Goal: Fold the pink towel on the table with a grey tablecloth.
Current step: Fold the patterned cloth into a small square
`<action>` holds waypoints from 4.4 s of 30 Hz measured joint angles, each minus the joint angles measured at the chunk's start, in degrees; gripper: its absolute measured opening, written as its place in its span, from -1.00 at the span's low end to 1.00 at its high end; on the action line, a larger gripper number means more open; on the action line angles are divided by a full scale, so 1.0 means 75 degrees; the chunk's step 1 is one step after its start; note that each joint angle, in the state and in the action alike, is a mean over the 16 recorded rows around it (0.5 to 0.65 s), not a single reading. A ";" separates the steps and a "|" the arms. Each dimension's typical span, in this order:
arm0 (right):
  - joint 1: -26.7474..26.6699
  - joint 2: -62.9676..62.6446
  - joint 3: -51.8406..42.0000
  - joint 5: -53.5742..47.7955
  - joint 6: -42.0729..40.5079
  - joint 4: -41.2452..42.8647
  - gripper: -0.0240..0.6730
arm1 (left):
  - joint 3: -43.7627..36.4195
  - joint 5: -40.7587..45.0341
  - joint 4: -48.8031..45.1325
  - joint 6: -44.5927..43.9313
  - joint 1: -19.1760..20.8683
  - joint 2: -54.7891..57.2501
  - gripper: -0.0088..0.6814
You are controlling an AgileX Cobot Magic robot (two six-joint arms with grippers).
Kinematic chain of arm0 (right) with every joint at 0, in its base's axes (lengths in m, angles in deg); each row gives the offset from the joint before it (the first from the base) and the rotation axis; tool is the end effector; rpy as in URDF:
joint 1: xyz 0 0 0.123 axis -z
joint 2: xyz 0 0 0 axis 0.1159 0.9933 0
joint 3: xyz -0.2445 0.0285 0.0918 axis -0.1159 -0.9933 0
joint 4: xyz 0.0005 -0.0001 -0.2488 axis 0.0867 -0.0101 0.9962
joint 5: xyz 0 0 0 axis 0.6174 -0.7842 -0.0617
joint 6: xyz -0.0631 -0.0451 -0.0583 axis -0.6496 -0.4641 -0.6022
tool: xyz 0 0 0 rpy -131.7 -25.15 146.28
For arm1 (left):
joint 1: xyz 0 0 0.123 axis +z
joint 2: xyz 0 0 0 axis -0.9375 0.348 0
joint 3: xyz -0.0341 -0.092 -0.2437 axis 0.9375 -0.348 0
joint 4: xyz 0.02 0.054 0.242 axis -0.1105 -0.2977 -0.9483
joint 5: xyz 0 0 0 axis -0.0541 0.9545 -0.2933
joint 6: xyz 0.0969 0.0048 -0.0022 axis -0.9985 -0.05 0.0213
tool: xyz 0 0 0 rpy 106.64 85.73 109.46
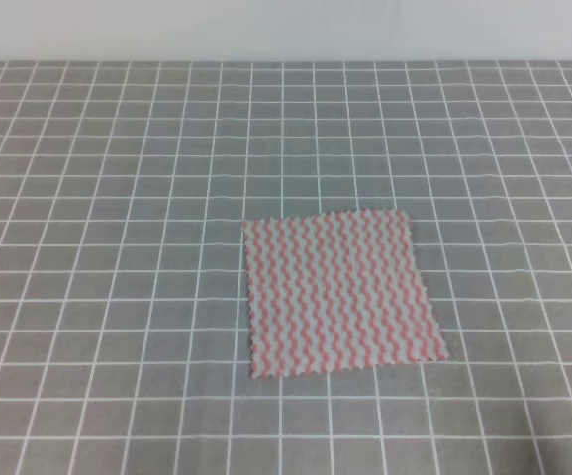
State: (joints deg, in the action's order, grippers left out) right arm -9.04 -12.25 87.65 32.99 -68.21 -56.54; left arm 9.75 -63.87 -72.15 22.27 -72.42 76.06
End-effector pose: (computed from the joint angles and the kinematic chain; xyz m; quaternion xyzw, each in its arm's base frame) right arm 0.0797 0.0088 0.1849 0.0008 0.7724 0.0635 0.6320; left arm 0.0783 -0.0011 0.1790 0.0333 0.7919 0.0136 0.6096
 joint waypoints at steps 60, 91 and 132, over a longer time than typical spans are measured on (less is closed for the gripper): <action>0.0000 -0.0001 -0.0002 0.0324 -0.0009 -0.7795 -0.98 | -0.0048 -0.3098 0.5225 0.1363 0.0000 -0.0066 -0.98; 0.0000 0.3631 0.1855 -0.0378 -0.3140 -0.6953 -0.98 | 0.3668 0.1000 0.6141 -0.3824 0.0000 0.5354 -0.98; -0.2610 1.3108 0.7686 -0.3217 0.0008 -0.0885 -0.31 | 0.5657 0.1326 0.4100 -0.3489 -0.2952 1.0485 -0.98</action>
State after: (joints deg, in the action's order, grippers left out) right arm -28.61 86.07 145.29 8.86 -68.15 -63.18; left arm 52.18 -53.93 -41.40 -3.89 -94.56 154.70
